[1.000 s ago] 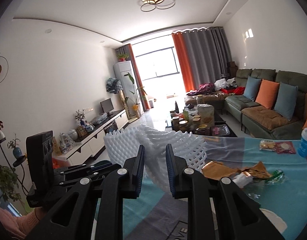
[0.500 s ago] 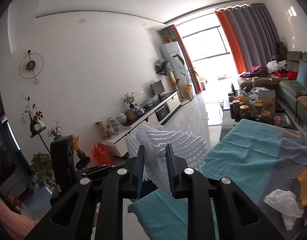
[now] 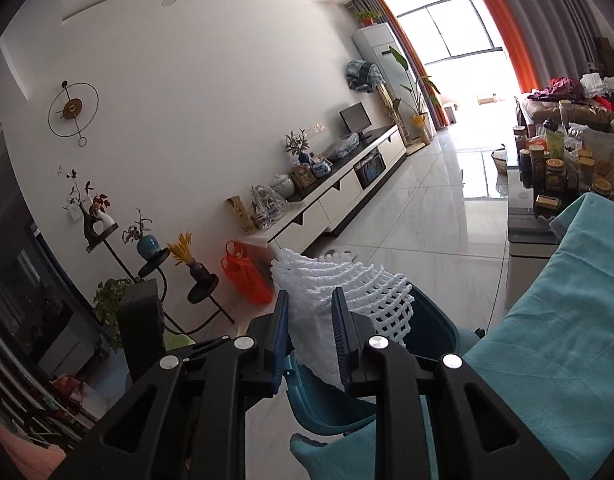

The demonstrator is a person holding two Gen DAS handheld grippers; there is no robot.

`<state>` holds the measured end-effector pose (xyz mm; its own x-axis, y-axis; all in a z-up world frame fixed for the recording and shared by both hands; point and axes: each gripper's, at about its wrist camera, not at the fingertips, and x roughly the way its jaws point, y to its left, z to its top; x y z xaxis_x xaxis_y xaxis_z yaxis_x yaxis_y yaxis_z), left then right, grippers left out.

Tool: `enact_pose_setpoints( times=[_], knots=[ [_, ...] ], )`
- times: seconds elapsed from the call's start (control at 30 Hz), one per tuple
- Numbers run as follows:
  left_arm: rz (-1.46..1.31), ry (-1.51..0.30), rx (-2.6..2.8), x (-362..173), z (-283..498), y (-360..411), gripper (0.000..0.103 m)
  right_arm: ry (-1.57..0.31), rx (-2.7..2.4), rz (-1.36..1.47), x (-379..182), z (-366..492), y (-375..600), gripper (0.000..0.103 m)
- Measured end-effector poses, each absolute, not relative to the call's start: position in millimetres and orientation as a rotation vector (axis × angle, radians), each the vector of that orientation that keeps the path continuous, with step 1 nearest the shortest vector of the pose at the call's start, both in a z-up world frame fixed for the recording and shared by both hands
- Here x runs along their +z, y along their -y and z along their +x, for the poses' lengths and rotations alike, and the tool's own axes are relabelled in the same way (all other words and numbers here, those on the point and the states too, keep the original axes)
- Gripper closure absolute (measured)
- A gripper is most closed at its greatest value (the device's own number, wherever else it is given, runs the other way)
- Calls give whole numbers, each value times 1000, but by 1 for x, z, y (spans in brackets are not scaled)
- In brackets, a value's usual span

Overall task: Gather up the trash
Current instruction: 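Carry both foam nets to the teal bin and lower them inside, then open both grippers to drop the foam nets, return to the table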

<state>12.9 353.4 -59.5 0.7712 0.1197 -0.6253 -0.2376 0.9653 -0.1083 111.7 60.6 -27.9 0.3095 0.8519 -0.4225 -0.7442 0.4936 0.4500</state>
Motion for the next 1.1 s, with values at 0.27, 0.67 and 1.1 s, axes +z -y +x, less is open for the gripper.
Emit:
enact_pose_setpoints(
  times=[0.27,0.67,1.1],
  knots=[
    [-204,-727,229,-97,37,-341,91,-829,999,152,-65,140,-93,82],
    [-218,-788,239,-138,66,-315,85,-988,874,73,-93,156,-120,73],
    [-228,-732,293,-122,47,-306,64,-966,865,123,-86,151,-88,56]
  ],
)
